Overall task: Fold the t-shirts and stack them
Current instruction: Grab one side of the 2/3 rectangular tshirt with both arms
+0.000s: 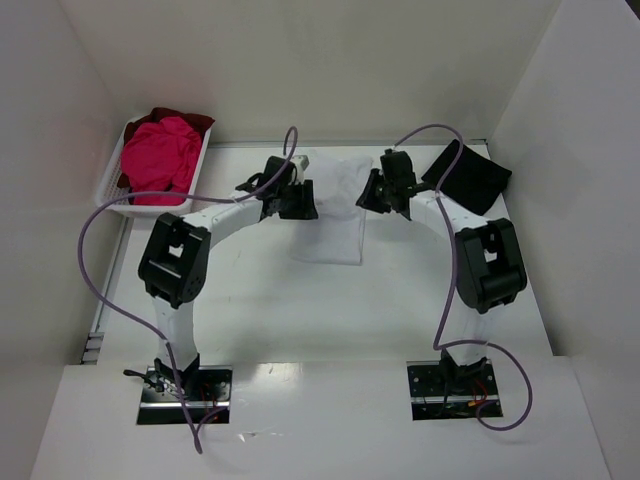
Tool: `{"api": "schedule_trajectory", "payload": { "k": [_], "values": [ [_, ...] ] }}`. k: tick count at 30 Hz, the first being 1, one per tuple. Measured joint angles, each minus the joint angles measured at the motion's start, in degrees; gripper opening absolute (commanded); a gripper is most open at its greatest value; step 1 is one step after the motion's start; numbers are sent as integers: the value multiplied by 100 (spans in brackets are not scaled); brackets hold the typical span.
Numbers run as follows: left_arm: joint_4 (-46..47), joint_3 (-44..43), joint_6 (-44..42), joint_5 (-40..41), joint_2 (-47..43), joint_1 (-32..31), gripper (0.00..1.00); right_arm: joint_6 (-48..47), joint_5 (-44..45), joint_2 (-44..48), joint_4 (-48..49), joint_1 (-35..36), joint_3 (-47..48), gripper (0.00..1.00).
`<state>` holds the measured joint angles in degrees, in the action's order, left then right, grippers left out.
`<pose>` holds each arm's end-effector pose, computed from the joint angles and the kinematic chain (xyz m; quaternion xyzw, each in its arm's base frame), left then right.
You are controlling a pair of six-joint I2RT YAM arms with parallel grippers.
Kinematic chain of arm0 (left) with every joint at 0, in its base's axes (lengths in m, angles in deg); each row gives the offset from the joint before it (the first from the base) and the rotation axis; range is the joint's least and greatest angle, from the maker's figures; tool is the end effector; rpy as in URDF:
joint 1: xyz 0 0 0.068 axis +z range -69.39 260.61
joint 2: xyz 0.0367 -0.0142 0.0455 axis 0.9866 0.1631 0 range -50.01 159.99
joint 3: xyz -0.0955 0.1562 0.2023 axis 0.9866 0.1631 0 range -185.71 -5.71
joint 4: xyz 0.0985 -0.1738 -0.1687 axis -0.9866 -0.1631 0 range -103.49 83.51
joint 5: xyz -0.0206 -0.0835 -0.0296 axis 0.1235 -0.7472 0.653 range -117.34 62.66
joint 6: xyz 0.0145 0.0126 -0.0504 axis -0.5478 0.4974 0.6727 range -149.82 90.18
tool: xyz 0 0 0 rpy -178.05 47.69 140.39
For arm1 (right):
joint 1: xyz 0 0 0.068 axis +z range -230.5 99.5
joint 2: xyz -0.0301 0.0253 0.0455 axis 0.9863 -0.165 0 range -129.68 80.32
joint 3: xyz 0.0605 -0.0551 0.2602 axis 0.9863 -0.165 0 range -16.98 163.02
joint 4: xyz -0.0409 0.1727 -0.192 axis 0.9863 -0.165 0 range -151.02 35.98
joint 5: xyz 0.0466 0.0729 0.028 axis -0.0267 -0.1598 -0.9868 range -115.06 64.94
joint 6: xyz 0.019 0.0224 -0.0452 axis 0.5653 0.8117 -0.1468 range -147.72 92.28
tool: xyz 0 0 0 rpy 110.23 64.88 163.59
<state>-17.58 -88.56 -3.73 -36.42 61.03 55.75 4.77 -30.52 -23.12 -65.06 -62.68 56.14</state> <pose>0.4001 -0.1915 0.2279 0.0243 0.9011 -0.2482 0.3547 0.3848 0.1273 0.2261 0.0968 0.9053 0.2141 0.3539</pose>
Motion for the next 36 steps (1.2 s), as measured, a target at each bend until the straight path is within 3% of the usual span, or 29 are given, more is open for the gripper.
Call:
{"api": "schedule_trajectory", "payload": {
  "k": [6,16,25,31,33,36],
  "values": [
    [-61,-116,0,-28,697,-24,57,0,-107,-306,83,44,-2,28],
    [-332,-1786,-48,26,1749,-2,64,-4,-208,-1353,46,50,721,28],
    [-560,-2758,-74,66,2286,94,73,-7,-33,-1626,-61,52,1261,30],
    [-767,-2695,-236,262,2229,197,86,-59,146,-1578,-199,24,1539,45],
    [-787,-2404,-262,299,1969,251,93,-76,205,-1434,-247,22,1462,52],
    [-824,-1834,-372,343,1331,354,95,-98,264,-905,-264,17,1067,58]
  ]
}}
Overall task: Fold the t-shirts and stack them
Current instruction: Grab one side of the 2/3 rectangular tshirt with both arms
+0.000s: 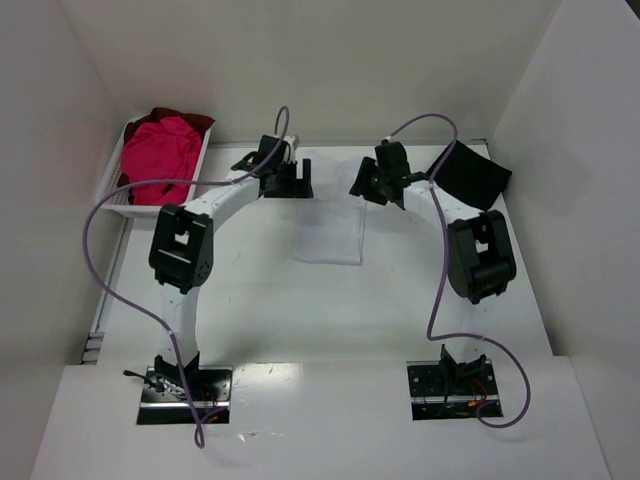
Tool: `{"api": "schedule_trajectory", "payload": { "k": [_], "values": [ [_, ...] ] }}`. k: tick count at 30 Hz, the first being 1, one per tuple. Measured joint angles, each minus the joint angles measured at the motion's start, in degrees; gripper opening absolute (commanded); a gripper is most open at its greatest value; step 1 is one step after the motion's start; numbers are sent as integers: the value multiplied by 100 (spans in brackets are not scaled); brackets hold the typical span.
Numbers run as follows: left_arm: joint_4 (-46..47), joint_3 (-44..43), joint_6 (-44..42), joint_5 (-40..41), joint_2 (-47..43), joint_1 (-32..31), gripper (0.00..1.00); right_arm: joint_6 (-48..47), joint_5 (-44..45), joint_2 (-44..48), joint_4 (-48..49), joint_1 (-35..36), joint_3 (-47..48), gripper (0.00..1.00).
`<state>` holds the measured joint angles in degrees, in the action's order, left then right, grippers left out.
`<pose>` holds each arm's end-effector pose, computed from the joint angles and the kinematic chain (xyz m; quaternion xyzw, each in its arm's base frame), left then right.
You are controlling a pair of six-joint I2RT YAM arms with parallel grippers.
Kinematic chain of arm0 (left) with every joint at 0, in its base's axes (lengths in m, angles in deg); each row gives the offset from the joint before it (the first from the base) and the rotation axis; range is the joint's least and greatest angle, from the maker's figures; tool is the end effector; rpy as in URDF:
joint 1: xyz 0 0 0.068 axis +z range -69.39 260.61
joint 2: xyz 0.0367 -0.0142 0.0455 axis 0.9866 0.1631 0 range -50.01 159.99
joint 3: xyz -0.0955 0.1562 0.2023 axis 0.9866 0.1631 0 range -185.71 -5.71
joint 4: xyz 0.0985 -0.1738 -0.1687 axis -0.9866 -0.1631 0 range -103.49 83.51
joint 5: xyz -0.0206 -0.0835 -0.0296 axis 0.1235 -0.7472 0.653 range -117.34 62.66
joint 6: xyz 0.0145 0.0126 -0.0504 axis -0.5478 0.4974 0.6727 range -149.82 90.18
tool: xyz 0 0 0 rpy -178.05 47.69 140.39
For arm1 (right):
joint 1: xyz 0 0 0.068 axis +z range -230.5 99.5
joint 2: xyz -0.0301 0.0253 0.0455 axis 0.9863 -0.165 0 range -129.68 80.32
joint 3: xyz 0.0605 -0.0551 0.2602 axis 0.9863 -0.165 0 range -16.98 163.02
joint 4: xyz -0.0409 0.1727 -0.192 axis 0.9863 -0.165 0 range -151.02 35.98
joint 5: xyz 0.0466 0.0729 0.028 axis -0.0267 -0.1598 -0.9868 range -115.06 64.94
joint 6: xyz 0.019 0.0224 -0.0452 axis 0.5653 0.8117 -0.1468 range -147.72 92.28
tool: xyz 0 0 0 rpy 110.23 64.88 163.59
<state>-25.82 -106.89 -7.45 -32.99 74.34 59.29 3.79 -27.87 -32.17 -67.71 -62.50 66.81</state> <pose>0.4631 -0.1845 0.2162 0.0116 0.9143 -0.1916 0.3566 0.4232 0.1394 0.2186 0.0978 0.9095 0.1893 0.3570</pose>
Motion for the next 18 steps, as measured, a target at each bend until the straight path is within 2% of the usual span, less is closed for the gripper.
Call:
{"api": "schedule_trajectory", "payload": {
  "k": [3,9,14,18],
  "values": [
    [83,616,-28,94,-809,81,96,-11,20,717,31,0,-643,65],
    [452,2190,74,-68,-2181,98,96,20,-304,1696,149,13,-2087,66],
    [509,3370,205,-417,-2361,98,94,81,-396,1810,149,243,-3047,65],
    [509,3899,308,-734,-2367,63,92,175,-417,1893,162,555,-3412,61]
  ]
}}
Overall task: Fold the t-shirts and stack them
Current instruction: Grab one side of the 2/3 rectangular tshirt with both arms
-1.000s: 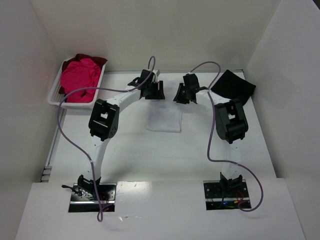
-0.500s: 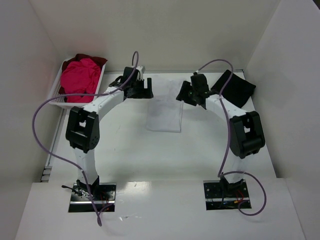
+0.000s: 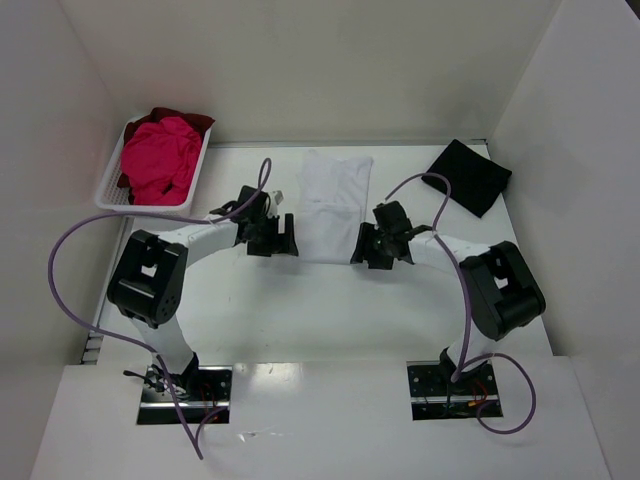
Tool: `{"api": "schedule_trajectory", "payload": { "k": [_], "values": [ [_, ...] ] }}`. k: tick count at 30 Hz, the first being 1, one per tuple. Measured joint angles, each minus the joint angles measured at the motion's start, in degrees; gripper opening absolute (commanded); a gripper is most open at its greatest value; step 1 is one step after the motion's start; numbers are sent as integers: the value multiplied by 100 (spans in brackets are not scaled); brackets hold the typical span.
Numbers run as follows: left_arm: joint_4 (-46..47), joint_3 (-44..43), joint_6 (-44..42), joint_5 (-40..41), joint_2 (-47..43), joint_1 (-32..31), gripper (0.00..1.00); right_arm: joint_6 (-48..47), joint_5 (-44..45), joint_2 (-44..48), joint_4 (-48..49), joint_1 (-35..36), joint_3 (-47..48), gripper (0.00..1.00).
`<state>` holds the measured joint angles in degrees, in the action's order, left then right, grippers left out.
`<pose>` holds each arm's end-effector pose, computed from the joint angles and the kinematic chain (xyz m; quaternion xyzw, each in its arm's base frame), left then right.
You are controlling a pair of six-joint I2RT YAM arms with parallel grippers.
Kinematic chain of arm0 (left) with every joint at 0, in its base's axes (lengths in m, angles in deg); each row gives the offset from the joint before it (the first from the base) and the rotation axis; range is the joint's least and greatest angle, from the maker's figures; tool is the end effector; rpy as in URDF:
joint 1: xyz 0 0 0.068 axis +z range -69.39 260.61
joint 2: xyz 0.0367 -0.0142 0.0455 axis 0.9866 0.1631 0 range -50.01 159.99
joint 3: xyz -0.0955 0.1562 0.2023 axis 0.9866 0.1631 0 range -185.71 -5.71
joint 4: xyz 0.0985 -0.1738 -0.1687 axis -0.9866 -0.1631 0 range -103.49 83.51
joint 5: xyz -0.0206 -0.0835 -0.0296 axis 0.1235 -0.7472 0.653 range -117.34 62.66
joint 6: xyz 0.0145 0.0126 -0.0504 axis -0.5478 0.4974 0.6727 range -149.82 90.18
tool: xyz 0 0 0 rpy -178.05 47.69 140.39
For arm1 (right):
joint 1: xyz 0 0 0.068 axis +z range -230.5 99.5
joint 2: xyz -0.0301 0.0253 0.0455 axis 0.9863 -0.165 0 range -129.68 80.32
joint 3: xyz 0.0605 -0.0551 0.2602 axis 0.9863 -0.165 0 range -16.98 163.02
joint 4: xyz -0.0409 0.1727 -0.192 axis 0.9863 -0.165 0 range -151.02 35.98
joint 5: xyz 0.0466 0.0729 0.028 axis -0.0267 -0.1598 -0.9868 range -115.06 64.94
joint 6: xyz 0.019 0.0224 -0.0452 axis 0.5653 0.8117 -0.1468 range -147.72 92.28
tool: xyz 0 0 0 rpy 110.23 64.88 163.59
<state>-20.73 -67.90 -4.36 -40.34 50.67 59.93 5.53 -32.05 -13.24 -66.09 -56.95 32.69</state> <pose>0.3376 -0.1359 0.1809 -0.0030 0.9422 -0.2231 0.2500 0.2877 0.1302 0.1598 0.0630 0.9525 0.1901 0.2292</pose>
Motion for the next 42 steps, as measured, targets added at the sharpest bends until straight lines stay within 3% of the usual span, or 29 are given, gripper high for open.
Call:
{"api": "schedule_trajectory", "payload": {
  "k": [19,29,39,42],
  "values": [
    [503,70,260,-468,297,-96,84,256,129,85,389,85,-138,46],
    [667,70,352,-531,380,-94,78,343,162,-109,542,85,-138,43],
    [903,70,490,-564,535,-127,52,450,162,-247,684,85,-138,29],
    [920,70,496,-568,575,-144,42,479,162,-264,699,85,-138,19]
  ]
}}
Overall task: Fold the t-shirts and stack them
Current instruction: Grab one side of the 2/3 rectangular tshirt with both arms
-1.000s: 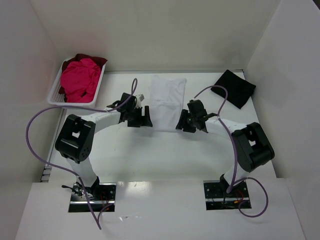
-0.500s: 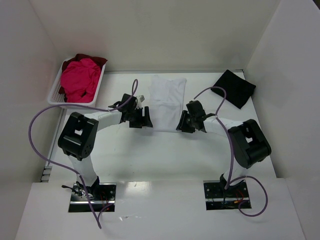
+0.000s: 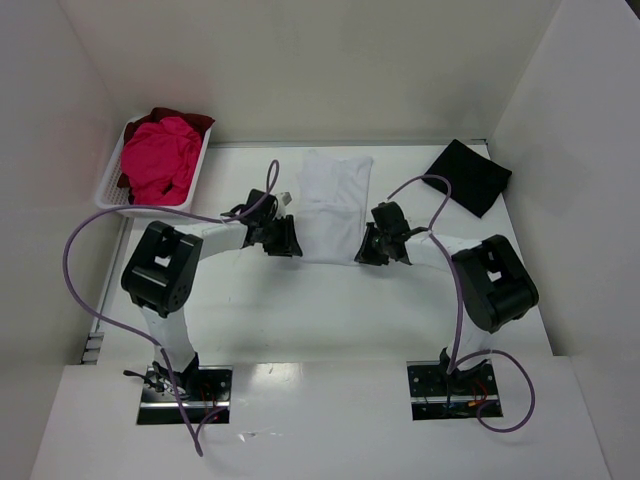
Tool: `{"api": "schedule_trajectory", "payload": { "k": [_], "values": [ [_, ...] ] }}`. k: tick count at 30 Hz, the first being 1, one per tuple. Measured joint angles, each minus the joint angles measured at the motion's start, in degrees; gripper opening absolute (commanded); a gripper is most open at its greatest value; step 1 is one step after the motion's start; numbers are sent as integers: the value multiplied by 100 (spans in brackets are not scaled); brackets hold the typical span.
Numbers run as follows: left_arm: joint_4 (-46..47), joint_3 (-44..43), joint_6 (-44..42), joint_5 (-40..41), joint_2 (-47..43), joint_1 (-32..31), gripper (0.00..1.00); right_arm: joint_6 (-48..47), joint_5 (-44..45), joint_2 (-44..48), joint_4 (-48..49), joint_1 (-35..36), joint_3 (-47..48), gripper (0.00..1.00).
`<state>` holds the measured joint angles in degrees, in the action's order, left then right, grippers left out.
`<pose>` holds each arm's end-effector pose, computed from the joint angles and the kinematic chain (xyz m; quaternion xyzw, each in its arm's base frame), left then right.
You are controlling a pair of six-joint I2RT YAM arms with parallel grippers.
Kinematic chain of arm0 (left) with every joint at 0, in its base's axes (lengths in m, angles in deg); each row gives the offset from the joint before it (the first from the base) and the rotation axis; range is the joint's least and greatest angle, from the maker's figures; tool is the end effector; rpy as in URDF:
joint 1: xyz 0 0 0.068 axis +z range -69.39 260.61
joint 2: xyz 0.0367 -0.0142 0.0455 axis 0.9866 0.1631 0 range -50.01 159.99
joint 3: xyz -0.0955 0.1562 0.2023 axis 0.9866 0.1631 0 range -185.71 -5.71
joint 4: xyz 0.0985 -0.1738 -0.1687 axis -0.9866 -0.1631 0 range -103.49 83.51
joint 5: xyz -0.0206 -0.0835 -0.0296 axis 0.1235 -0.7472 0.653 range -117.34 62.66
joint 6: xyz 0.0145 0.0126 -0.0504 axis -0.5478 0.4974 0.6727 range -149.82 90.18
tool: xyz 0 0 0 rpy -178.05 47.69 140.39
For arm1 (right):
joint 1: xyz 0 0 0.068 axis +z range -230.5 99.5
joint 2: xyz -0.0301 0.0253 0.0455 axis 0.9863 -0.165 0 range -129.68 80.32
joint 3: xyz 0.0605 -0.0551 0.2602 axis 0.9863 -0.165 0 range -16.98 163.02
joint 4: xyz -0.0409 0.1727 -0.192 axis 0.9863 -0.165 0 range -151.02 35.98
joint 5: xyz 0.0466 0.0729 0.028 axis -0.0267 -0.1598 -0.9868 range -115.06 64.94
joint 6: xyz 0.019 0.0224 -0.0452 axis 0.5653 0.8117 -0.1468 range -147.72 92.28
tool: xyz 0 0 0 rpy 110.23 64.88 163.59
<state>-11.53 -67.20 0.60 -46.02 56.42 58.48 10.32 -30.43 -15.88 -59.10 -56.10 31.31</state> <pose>0.3475 -0.1536 0.1536 -0.0115 0.9288 -0.2862 0.2352 0.2929 0.1366 0.1470 0.0978 0.9423 0.2022 0.2481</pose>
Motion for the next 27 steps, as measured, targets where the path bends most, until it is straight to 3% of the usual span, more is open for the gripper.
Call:
{"api": "schedule_trajectory", "payload": {
  "k": [3,6,9,11,27],
  "values": [
    [11,0,2,-7,44,-20,35,24,0,-42,33,0,0,12],
    [4,0,2,13,70,-24,22,59,-2,-70,109,0,0,0],
    [4,13,-2,33,85,-26,5,92,35,-76,142,22,0,0],
    [35,50,15,20,85,-31,1,120,87,-74,184,61,-24,0],
    [-181,1167,315,302,-931,-555,0,457,203,1154,302,448,-1290,0]
  ]
}}
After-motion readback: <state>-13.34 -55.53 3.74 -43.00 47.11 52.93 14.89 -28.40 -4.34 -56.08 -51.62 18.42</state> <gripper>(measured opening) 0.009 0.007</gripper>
